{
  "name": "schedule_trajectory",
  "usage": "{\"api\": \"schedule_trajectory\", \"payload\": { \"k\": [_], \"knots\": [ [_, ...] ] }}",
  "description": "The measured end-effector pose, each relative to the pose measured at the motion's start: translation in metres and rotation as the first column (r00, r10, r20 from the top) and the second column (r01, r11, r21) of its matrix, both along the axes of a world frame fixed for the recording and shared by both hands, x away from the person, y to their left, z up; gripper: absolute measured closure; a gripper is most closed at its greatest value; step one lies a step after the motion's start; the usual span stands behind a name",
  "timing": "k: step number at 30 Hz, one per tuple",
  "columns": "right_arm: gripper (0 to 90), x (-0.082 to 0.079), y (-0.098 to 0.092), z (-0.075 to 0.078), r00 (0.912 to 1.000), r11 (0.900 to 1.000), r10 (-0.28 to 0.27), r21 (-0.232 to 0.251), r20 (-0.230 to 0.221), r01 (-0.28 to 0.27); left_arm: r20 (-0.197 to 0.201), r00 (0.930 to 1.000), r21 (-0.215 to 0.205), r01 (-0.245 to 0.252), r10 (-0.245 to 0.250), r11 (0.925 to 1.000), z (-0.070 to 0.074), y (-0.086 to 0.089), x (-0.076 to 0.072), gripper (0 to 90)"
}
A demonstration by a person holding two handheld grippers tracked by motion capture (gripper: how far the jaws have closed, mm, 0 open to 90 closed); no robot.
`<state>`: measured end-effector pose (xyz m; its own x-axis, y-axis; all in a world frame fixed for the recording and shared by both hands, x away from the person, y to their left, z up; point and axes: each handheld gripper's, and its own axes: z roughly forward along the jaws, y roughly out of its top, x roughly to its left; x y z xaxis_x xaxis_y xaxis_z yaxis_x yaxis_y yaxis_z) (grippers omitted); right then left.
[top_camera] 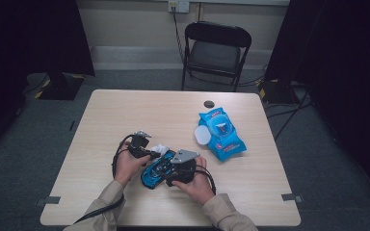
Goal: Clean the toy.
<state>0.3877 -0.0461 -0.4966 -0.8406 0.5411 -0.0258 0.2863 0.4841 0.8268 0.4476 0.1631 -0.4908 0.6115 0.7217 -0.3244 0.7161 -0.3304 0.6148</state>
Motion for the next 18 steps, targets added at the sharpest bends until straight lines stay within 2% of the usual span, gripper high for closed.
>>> {"api": "schedule_trajectory", "payload": {
  "k": [8,18],
  "knots": [
    [18.9,0.000,0.000,0.000,1.0000,1.000,0.000,-0.005,-0.001,0.000,-0.011,0.9999,-0.002,0.012,-0.012,0.9999,0.000,0.013,-0.011,85.6],
    [18.9,0.000,0.001,0.001,1.0000,1.000,0.004,-0.007,0.000,-0.004,-0.011,0.9999,-0.006,0.011,-0.011,0.9999,0.001,0.019,-0.018,85.6]
  ]
}}
